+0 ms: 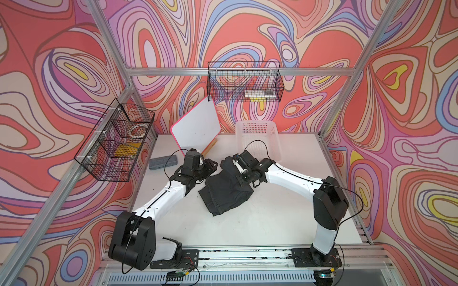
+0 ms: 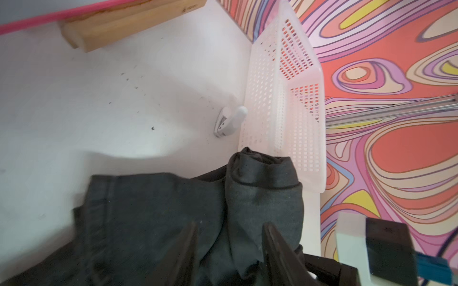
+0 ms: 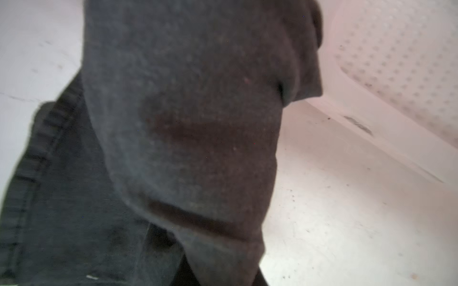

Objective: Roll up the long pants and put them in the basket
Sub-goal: Roll the long pant at the center of the board.

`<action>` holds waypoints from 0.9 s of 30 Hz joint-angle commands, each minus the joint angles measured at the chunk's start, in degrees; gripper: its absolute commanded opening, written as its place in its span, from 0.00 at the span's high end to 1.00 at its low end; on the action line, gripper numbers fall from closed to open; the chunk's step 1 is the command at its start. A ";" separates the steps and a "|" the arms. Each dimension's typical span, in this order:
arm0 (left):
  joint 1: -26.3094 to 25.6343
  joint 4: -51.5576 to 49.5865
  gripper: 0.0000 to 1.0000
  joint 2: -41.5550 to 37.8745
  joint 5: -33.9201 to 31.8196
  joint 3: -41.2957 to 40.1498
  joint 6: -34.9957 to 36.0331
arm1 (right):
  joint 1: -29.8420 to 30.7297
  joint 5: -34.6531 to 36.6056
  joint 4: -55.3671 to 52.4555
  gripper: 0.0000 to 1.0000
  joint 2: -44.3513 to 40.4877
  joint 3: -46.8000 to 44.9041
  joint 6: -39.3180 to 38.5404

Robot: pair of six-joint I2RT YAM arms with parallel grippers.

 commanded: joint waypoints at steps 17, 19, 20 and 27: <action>-0.84 12.08 0.45 4.02 2.12 -13.48 -27.51 | 13.17 25.17 -12.45 0.96 19.93 15.39 -0.79; -1.04 15.55 0.45 5.39 2.41 -14.08 -28.35 | 13.84 26.44 -14.20 0.95 22.70 17.69 1.18; -1.17 16.65 0.45 5.85 2.36 -14.41 -28.65 | 13.94 26.04 -13.94 0.94 23.13 18.03 2.08; -1.22 15.02 0.47 5.56 1.29 -15.50 -27.89 | 14.14 13.54 0.21 0.61 16.95 8.70 9.24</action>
